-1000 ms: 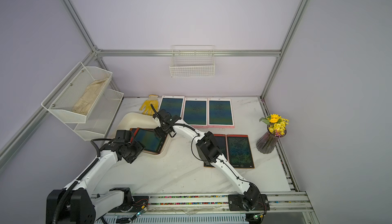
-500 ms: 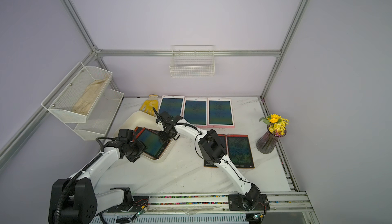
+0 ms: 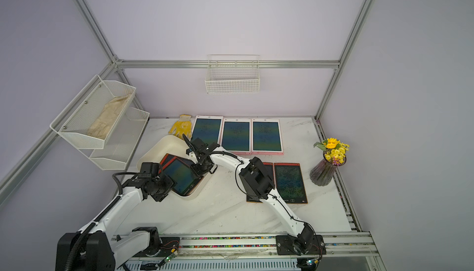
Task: Take out the writing tablet from the storage box
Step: Pick up the writing tablet from the storage box.
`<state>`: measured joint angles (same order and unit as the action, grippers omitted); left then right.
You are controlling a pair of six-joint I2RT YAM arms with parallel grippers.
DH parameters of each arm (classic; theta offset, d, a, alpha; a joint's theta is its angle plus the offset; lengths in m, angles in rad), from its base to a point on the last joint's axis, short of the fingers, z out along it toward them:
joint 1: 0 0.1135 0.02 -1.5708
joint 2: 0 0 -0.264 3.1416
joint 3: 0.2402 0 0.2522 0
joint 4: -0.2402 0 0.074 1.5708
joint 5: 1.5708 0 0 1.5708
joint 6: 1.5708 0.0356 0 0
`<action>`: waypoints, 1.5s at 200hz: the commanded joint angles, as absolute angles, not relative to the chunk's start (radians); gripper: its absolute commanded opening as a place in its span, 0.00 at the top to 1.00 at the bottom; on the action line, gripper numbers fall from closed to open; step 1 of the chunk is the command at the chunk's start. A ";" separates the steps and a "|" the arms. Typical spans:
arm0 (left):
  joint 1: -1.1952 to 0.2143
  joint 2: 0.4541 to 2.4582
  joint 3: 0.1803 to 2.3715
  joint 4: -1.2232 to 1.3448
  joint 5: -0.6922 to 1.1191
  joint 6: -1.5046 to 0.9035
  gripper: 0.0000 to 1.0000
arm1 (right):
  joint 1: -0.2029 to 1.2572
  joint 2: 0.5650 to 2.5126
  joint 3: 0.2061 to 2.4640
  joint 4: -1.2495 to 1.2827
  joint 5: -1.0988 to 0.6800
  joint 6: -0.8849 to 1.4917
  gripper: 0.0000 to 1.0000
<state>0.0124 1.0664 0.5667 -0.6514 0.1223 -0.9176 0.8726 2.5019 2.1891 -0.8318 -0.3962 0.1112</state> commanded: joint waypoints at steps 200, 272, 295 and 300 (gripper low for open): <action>0.024 1.025 0.489 -0.653 0.123 -0.945 0.34 | 0.916 2.446 2.196 -0.792 -0.752 0.048 0.68; 0.023 1.019 0.497 -0.646 0.125 -0.943 0.35 | 0.916 2.426 2.201 -0.763 -0.772 0.071 0.70; 0.023 0.994 0.498 -0.646 0.121 -0.945 0.35 | 0.916 2.438 2.209 -0.756 -0.785 0.074 0.71; 0.024 0.986 0.500 -0.648 0.117 -0.945 0.35 | 0.916 2.441 2.212 -0.757 -0.785 0.074 0.72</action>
